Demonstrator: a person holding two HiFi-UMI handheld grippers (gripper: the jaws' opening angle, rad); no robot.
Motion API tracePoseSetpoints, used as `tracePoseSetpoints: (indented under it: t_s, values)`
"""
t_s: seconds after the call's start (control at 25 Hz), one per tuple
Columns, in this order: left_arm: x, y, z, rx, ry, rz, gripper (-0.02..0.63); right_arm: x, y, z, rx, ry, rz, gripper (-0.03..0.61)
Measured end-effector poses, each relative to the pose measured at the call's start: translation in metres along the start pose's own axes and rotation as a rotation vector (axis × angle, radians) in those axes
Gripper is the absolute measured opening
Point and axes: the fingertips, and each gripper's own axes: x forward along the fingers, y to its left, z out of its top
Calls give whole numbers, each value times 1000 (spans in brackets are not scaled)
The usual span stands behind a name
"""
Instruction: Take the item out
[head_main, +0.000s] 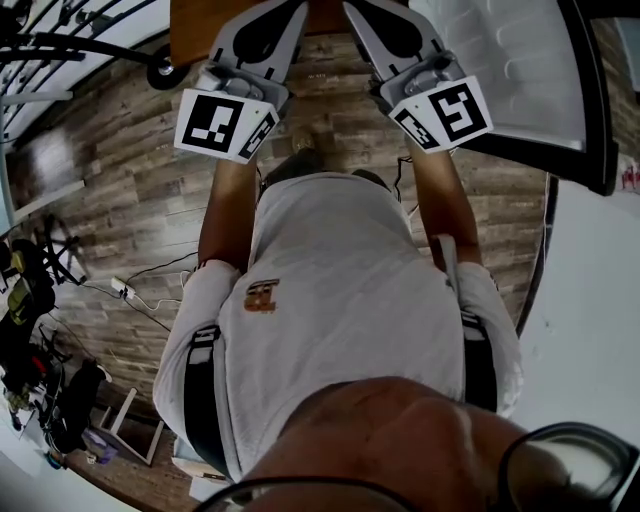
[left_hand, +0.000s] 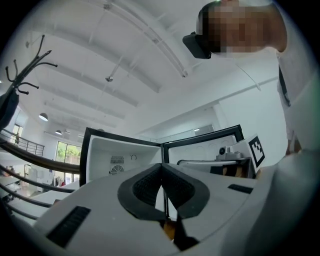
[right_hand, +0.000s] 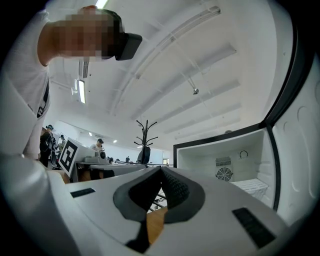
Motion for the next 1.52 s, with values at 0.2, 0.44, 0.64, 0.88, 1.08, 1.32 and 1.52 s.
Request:
tracePoseSetpoints:
  t_s: [0.2,0.44,0.64,0.88,1.08,1.32,1.52]
  values:
    - [13,68,6,-3,4,-34,18,70,-14,-2,-5,14,-26,34]
    - [24,100,-19,19,6,-77,18,101,-27,-31,-10,8,-60,34]
    - [41,100,-19,40,6,-98,18,98,-41,-25,-23,5,-93,34]
    - [51,104,-20,47,11,-107,18,97,-48,-24,-29,21,-113,32]
    - [66,110,-29,69,18,-96,18,100,-62,-32,-30,25,-113,34]
    - [92,116,-28,156,27,-78,18,101,-87,-25,-28,28,-99,34]
    - [109,119,-28,235,62,-49,18,104,-104,-17,-22,27,-78,34]
